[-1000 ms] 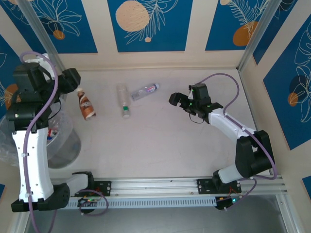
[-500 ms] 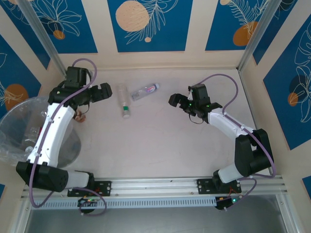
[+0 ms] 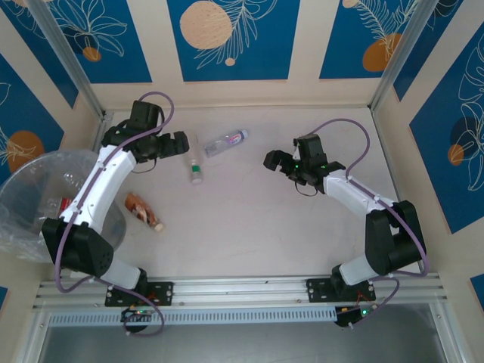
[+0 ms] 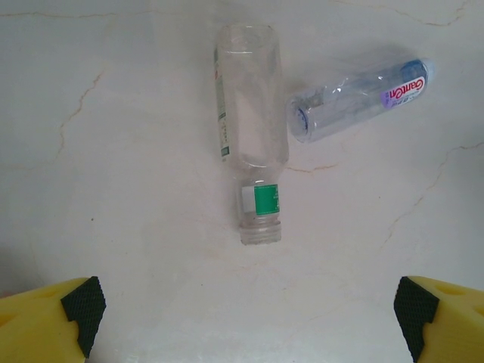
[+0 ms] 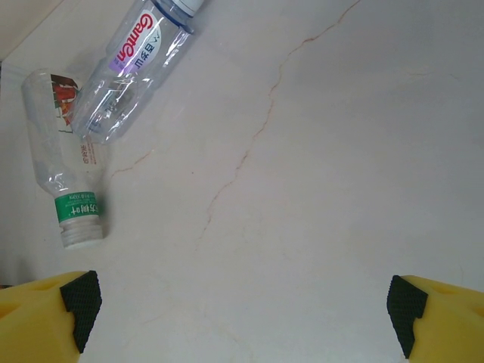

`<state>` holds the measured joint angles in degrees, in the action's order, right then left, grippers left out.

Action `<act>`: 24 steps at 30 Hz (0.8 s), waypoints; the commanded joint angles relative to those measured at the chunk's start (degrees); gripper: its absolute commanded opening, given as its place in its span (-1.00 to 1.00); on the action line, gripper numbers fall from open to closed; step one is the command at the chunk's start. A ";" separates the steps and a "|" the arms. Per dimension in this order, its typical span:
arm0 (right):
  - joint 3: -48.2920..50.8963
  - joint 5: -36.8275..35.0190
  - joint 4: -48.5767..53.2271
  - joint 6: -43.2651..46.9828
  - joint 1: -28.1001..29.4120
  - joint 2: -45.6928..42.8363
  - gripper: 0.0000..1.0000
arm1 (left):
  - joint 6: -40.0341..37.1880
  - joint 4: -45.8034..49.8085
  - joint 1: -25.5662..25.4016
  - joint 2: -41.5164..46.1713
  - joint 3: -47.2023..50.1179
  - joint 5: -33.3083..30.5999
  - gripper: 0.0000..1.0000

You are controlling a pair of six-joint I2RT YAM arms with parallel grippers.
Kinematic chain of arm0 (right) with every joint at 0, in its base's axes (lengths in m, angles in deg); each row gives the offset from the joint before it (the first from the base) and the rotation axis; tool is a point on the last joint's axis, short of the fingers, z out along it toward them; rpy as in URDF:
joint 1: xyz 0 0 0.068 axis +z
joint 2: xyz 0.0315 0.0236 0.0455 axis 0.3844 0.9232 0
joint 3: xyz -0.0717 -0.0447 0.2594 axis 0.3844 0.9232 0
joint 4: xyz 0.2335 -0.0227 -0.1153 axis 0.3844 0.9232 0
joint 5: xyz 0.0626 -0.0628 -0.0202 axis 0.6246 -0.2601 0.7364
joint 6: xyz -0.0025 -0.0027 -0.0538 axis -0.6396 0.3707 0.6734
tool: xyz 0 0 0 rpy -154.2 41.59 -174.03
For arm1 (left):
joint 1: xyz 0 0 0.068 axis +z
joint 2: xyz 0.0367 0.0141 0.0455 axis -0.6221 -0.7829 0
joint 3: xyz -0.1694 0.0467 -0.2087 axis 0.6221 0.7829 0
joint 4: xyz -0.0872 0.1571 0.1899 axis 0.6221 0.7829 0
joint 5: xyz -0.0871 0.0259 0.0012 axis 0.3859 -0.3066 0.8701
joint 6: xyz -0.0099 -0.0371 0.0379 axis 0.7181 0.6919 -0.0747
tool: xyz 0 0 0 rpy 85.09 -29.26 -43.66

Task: Put the plastic bottles in the bin

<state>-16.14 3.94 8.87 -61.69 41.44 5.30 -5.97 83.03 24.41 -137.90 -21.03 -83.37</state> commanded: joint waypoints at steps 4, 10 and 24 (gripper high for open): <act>0.45 -1.49 1.64 1.66 -0.31 -0.24 1.00 | 8.50 9.21 -0.59 -0.05 -0.08 -11.72 0.99; 0.44 -2.02 2.35 2.63 -0.36 0.17 1.00 | 20.32 15.76 -3.39 6.16 9.60 -18.19 0.99; -1.55 -1.02 2.88 3.62 -0.37 2.83 1.00 | 43.02 9.44 -6.89 12.04 35.30 -14.96 0.99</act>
<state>-16.21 2.92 11.21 -59.16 41.33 7.57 31.86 94.31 17.94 -126.25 12.12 -97.12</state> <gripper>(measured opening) 0.999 0.994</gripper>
